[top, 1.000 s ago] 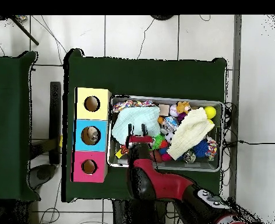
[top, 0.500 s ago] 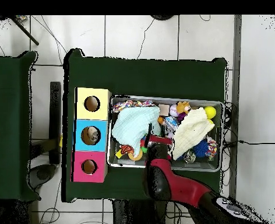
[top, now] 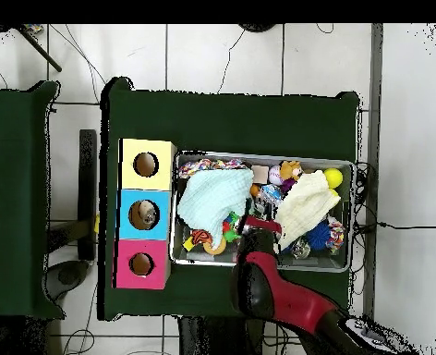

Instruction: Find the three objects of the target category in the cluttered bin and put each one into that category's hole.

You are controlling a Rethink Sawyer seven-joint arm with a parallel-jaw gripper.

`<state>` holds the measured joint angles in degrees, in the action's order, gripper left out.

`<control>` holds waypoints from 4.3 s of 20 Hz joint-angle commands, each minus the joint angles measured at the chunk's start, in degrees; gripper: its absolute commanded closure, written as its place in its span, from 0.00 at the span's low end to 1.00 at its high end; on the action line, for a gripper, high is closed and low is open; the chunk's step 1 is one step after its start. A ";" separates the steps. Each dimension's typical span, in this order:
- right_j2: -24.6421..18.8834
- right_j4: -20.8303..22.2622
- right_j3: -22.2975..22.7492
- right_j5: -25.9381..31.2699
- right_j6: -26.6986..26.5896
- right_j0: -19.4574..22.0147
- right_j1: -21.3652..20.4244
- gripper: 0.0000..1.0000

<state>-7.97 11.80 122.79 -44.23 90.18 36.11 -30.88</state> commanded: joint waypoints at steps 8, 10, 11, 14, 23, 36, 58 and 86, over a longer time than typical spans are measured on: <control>5.52 -8.92 -4.22 7.93 9.15 -5.73 1.30 0.00; 5.86 -8.81 -4.30 9.32 8.63 -6.24 1.68 0.00; 5.89 -8.95 -4.42 9.64 8.72 -6.46 1.65 0.00; 5.60 -8.32 -4.93 9.95 9.46 -6.49 1.83 0.00; 4.89 -7.15 -7.03 12.29 10.28 -5.45 3.50 0.00; 3.66 -7.09 -7.45 9.69 12.67 -4.78 2.65 0.00; 1.53 -5.53 -16.99 9.70 11.03 -3.08 9.57 0.00; 8.65 -9.30 -16.24 4.28 8.25 -9.59 8.77 0.00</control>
<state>-0.84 6.70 114.05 -36.46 90.18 30.11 -23.36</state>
